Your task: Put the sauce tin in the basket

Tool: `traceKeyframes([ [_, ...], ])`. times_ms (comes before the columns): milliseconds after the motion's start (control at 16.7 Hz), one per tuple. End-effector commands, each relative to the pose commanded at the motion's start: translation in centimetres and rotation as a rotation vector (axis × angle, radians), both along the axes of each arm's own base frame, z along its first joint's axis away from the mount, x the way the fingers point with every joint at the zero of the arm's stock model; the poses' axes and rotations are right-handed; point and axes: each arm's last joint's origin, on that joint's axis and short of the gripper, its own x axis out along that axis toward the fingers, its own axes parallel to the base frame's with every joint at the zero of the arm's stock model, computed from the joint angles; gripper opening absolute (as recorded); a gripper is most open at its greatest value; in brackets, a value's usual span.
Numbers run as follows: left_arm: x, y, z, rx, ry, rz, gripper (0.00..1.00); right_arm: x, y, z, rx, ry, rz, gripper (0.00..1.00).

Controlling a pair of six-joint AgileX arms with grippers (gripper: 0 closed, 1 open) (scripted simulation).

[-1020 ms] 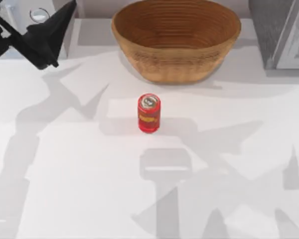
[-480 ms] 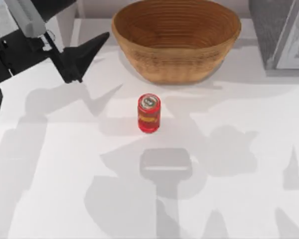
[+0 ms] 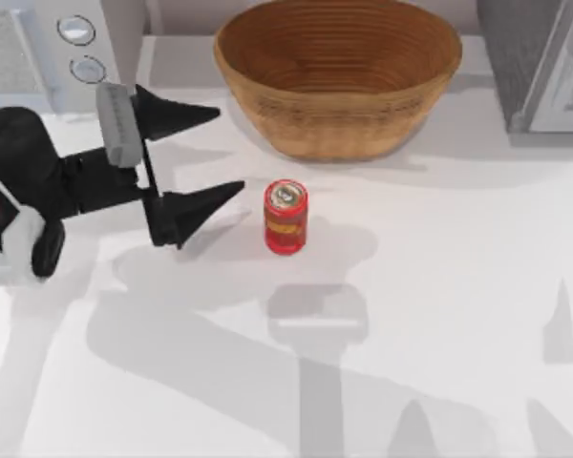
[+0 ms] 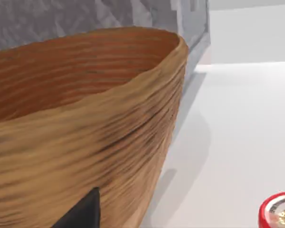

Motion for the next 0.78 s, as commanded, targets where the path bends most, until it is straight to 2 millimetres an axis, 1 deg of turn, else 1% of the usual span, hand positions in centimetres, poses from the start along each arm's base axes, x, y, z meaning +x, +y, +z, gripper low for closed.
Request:
traceKeyframes([
  [180,-0.2,-0.6,-3.9,0.013,0.06,-0.08,1.0,0.0,0.0,0.0,0.0,0.0,0.0,1.0],
  [360,-0.6,-0.9,-6.4,0.019,0.1,-0.134,1.0,0.0,0.0,0.0,0.0,0.0,0.0,1.0],
  [480,-0.8,-1.0,-7.0,0.02,0.11,-0.147,1.0,0.0,0.0,0.0,0.0,0.0,0.0,1.0],
  [780,-0.8,-1.0,-7.0,0.02,0.11,-0.147,1.0,0.0,0.0,0.0,0.0,0.0,0.0,1.0],
])
